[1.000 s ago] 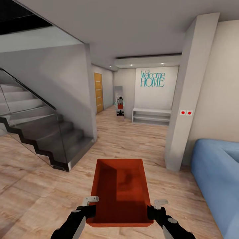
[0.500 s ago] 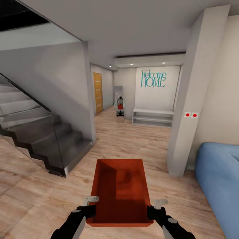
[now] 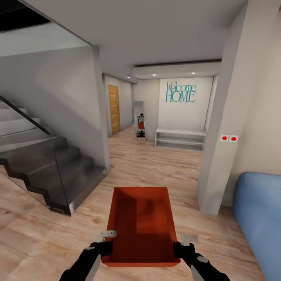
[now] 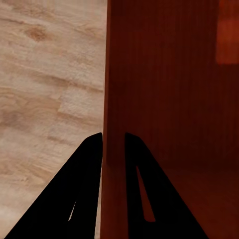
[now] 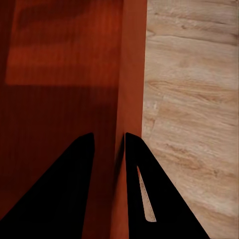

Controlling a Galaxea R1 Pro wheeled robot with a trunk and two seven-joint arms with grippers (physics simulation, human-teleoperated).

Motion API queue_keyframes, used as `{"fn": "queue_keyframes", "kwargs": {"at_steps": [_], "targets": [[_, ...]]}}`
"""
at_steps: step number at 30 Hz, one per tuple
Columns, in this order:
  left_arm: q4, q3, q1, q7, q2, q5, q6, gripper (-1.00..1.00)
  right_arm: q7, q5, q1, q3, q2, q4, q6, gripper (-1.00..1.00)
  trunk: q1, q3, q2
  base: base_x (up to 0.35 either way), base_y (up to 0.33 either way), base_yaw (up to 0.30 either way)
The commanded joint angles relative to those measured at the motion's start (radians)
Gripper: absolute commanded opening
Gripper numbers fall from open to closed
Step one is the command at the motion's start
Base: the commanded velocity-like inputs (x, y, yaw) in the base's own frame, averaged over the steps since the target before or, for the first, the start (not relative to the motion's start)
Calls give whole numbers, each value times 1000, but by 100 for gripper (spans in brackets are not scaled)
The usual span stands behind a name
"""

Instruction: Move the two storage containers from the living room to the garage. In the garage, place one container on the floor and stack the other container on top of it (either order is fine).

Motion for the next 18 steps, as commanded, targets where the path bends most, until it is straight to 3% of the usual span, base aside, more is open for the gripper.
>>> {"fn": "queue_keyframes", "kwargs": {"at_steps": [1, 18], "targets": [[-1, 16, -1, 11, 31, -16, 7, -100, 9, -7, 0, 27, -7, -1, -3, -100, 1, 0, -1, 326, -118, 0], [0, 16, -1, 10, 31, -16, 7, -100, 9, -7, 0, 27, -7, -1, -3, -100, 1, 0, -1, 326, -124, 0]]}}
